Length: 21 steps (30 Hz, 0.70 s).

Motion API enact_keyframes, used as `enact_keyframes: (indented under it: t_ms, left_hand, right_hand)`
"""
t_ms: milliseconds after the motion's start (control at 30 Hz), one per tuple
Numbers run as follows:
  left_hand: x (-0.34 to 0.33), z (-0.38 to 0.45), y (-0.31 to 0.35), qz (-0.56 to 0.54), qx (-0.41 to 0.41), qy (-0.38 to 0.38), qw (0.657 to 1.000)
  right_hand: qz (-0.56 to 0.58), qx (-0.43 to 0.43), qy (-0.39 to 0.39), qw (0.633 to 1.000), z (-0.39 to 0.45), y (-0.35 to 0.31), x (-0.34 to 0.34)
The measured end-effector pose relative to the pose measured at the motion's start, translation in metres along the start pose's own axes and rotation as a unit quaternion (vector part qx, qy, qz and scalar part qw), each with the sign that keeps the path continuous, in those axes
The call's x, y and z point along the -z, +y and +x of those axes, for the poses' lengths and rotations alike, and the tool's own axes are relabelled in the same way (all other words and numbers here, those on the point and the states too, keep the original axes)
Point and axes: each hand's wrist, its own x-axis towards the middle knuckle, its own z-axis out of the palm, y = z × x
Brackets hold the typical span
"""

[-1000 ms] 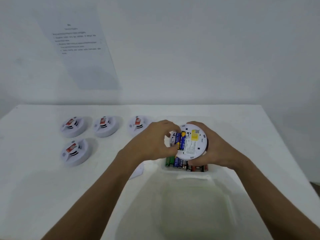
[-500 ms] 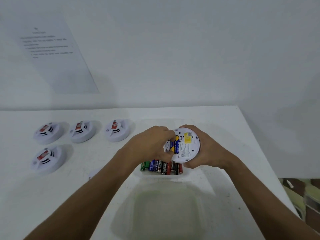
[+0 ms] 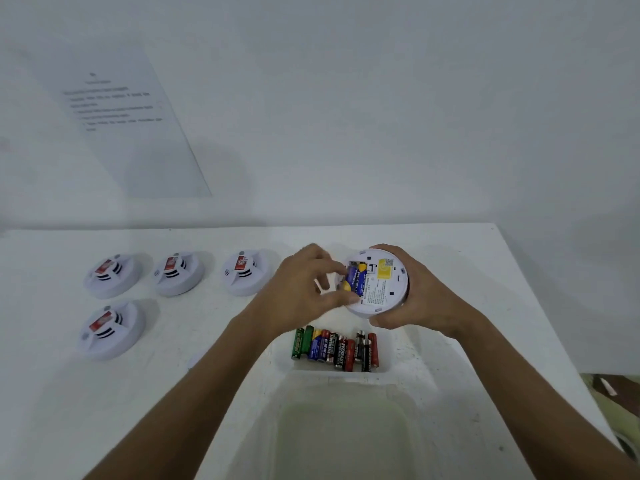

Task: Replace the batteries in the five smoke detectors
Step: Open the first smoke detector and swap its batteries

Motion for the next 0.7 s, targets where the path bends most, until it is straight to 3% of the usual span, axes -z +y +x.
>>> enact_keyframes:
  t_ms: [133, 233, 300, 467, 700]
  left_hand:
    - [0.014, 0.01, -0.006, 0.008, 0.019, 0.025, 0.999]
    - [0.029, 0.025, -0.021, -0.118, 0.102, 0.091, 0.983]
    - [0.041, 0.036, -0.032, -0.159, 0.151, 0.091, 0.971]
    - [0.044, 0.064, -0.065, 0.008, 0.123, -0.065, 0.99]
    - [0.021, 0.081, -0.083, 0.068, 0.089, -0.226, 0.968]
  right_hand:
    - [-0.004, -0.007, 0.016, 1.0, 0.009, -0.001, 0.001]
    - [-0.005, -0.007, 0.029, 1.0, 0.011, 0.0, 0.005]
    - [-0.001, -0.012, 0.036, 0.999, 0.011, 0.002, 0.009]
    - [-0.007, -0.021, 0.034, 0.999, 0.011, 0.005, 0.014]
    - [-0.015, -0.016, 0.02, 1.0, 0.014, 0.009, 0.017]
